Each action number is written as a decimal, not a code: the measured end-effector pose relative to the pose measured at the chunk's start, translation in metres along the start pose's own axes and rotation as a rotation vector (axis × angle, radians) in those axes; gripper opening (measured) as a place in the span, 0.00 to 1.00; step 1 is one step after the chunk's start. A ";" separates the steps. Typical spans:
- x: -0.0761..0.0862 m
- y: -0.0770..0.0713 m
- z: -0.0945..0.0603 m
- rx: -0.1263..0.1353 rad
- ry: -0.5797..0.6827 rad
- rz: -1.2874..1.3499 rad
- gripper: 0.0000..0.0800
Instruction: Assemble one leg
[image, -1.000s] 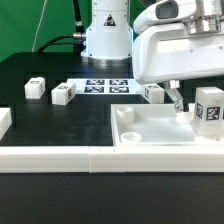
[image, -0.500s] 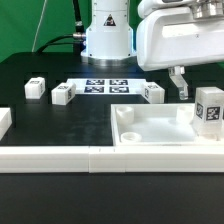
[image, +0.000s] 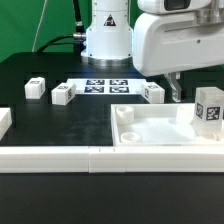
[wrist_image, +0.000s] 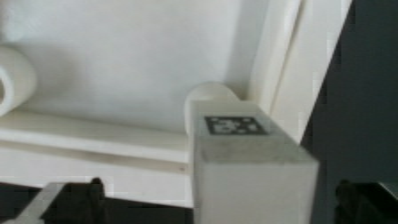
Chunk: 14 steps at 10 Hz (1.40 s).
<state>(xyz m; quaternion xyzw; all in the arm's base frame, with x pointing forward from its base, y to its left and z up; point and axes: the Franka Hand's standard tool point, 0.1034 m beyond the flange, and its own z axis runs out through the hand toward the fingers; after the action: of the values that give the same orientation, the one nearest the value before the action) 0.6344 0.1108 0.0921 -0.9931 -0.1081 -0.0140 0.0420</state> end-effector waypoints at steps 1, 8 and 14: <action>-0.001 -0.001 0.001 0.000 -0.002 0.000 0.81; -0.001 -0.002 0.003 0.001 0.000 0.016 0.36; -0.002 -0.006 0.005 0.008 -0.005 0.524 0.36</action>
Offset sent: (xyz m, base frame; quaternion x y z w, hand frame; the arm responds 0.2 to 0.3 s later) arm 0.0000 0.0000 0.0000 0.0000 0.0000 0.0000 1.0000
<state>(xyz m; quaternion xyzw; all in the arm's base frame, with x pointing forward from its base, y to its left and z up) 0.6308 0.1163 0.0878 -0.9871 0.1525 0.0003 0.0478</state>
